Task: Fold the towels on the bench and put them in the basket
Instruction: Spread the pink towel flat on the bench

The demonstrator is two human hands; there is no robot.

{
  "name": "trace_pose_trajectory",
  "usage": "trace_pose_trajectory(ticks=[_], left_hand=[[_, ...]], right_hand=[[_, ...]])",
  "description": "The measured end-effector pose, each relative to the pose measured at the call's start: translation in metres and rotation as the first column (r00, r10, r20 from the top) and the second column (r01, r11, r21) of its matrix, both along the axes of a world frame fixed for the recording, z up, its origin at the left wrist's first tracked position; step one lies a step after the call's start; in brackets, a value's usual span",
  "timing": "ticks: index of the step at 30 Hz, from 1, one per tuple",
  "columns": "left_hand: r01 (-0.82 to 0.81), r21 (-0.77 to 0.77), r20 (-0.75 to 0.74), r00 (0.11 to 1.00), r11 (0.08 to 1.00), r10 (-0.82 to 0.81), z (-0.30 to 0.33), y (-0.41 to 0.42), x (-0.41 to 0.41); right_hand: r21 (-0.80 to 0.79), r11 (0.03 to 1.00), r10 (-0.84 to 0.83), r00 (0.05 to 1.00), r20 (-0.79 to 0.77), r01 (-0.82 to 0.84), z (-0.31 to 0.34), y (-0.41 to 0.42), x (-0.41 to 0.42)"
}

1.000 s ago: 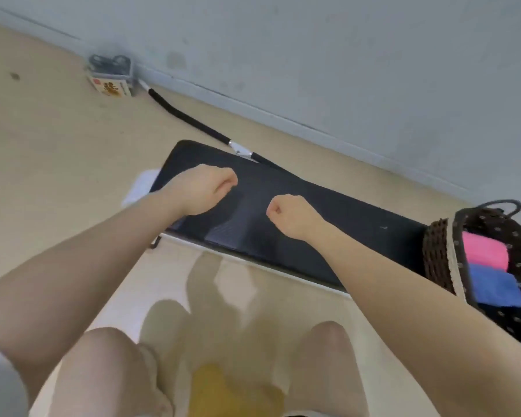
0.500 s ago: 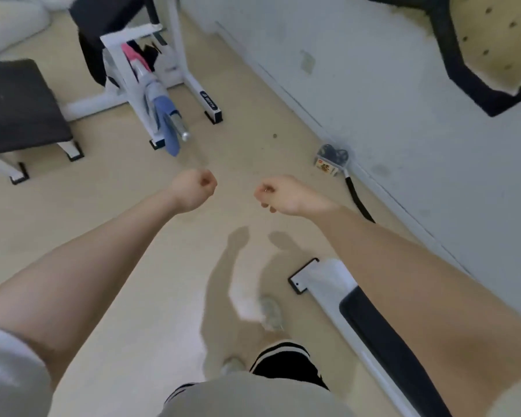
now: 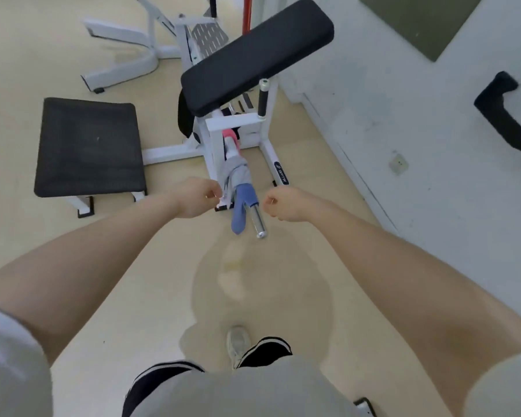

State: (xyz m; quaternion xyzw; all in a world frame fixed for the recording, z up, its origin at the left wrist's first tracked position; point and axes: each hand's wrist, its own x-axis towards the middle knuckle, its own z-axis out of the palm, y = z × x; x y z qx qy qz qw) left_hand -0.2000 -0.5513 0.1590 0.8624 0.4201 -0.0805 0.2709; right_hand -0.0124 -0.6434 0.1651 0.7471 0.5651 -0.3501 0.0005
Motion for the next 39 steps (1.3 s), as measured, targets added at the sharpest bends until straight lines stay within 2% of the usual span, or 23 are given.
trace_pose_trajectory(ticks=[3, 6, 12, 16, 18, 22, 24, 27, 30, 33, 36, 39], left_hand=[[-0.038, 0.017, 0.03, 0.999, 0.999, 0.037, -0.001, 0.074, -0.005], [-0.071, -0.002, 0.054, 0.996, 0.998, 0.071, -0.015, 0.156, -0.011], [-0.021, -0.04, 0.022, 1.0, 0.999, 0.022, -0.05, 0.318, -0.008], [0.021, -0.14, 0.007, 1.0, 0.99, -0.021, -0.057, 0.44, -0.002], [0.069, -0.129, -0.002, 0.998, 0.989, -0.069, -0.056, 0.491, 0.015], [0.156, -0.096, 0.01, 0.988, 0.983, -0.155, -0.077, 0.565, 0.057], [0.213, -0.073, -0.022, 0.976, 0.974, -0.215, -0.099, 0.593, 0.078], [0.233, -0.077, -0.043, 0.971, 0.969, -0.236, -0.142, 0.627, 0.106], [0.171, -0.153, -0.021, 0.984, 0.973, -0.177, -0.182, 0.654, 0.134], [0.159, -0.227, -0.05, 0.983, 0.961, -0.175, -0.221, 0.679, 0.159], [0.1, -0.309, -0.015, 0.994, 0.946, -0.11, -0.264, 0.701, 0.18], [0.058, -0.334, -0.001, 0.998, 0.941, -0.062, -0.301, 0.715, 0.197]], right_hand=[[-0.043, 0.997, 0.065, 0.997, 0.043, -0.063, -0.007, 0.078, -0.005], [-0.026, 0.999, 0.044, 0.998, 0.05, -0.043, -0.024, 0.156, -0.008], [0.083, 0.981, -0.175, 0.984, -0.031, 0.177, -0.064, 0.295, -0.011], [0.081, 0.94, -0.326, 0.943, -0.071, 0.331, -0.081, 0.408, -0.023], [0.078, 0.927, -0.364, 0.93, -0.041, 0.366, -0.082, 0.455, -0.019], [0.104, 0.901, -0.424, 0.905, 0.002, 0.422, -0.095, 0.527, 0.003], [0.154, 0.858, -0.493, 0.87, -0.021, 0.49, -0.111, 0.552, 0.022], [0.133, 0.811, -0.574, 0.819, -0.009, 0.57, -0.144, 0.586, 0.052], [0.016, 0.84, -0.542, 0.839, 0.036, 0.542, -0.194, 0.618, 0.083], [-0.117, 0.892, -0.432, 0.899, 0.067, 0.437, -0.246, 0.648, 0.107], [-0.178, 0.907, -0.379, 0.924, 0.049, 0.382, -0.295, 0.675, 0.126], [-0.196, 0.923, -0.318, 0.943, 0.101, 0.332, -0.339, 0.686, 0.139]])
